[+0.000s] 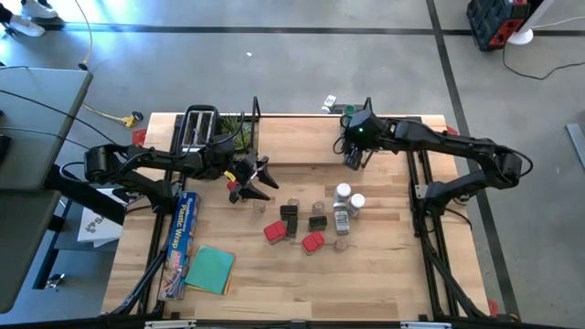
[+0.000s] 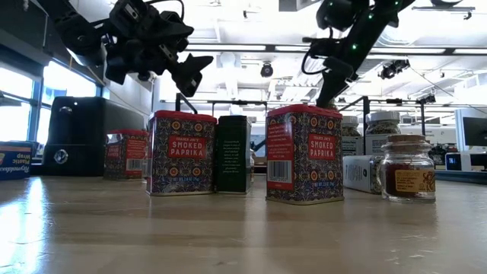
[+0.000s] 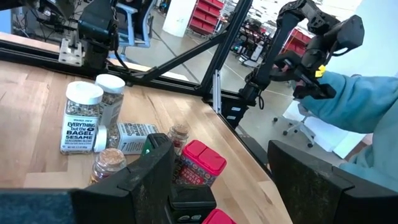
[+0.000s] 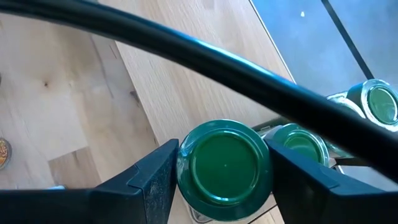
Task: Shelf spices
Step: Put the green seasoning bottle on the shelf aligned with the other green seasoning bottles
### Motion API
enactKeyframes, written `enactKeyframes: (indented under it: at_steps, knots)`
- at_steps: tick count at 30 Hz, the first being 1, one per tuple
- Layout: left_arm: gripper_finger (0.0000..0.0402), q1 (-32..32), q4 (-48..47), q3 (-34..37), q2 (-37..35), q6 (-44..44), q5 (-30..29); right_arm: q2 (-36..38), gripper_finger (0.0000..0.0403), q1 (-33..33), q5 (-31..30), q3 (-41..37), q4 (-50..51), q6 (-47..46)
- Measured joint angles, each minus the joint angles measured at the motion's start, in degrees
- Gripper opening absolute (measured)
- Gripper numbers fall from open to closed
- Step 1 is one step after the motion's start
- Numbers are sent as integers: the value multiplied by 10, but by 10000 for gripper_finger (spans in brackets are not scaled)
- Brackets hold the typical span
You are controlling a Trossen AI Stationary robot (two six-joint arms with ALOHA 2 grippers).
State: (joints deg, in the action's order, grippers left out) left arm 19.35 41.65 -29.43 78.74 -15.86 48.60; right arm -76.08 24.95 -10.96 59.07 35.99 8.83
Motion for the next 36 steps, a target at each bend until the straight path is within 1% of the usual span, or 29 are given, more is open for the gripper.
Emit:
enactKeyframes:
  at_steps: [31, 36]
  knots:
    - [255, 0, 0, 0, 0, 0, 1, 0, 230, 2, -2, 1, 40, -11]
    - [255, 0, 0, 0, 0, 0, 1, 0, 234, 2, -10, 1, 43, -11]
